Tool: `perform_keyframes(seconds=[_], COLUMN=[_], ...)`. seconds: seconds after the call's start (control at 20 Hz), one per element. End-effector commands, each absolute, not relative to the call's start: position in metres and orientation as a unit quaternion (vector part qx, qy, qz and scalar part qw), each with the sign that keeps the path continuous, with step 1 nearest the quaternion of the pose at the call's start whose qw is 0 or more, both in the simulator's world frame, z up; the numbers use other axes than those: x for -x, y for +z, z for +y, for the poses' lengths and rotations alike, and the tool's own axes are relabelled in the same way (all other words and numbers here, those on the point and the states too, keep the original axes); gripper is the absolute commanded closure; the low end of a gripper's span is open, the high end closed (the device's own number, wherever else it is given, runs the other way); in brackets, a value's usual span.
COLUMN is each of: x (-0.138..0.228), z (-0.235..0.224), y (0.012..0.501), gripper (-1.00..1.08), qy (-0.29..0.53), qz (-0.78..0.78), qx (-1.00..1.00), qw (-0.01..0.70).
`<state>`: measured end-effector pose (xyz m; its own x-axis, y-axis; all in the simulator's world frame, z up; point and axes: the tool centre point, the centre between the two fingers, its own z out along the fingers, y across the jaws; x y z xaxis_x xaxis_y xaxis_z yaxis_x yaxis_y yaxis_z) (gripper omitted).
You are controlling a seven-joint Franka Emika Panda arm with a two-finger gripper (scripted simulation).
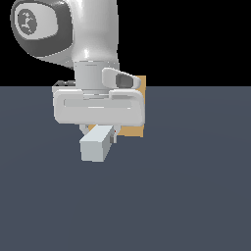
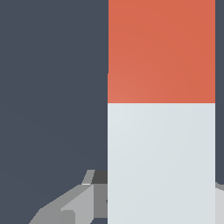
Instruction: Insert the peg into the horizontal hole in a box.
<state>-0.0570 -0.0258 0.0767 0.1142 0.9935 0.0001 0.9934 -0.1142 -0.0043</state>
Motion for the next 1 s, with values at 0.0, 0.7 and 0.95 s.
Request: perform_keyframes(seconds=[0.0,0.7,0.95], x=[0.063,0.074,0.072], z=[-0.016,0.001,0.006], y=[0.083,0.088,0.093], gripper=[1.08,1.08,1.08], qy=[0.000,0.001,-0.001], qz=[-0.659,-0.651,-0.650], qx=[0.752,0.759,0.760], qw=[0.000,0.001,-0.001])
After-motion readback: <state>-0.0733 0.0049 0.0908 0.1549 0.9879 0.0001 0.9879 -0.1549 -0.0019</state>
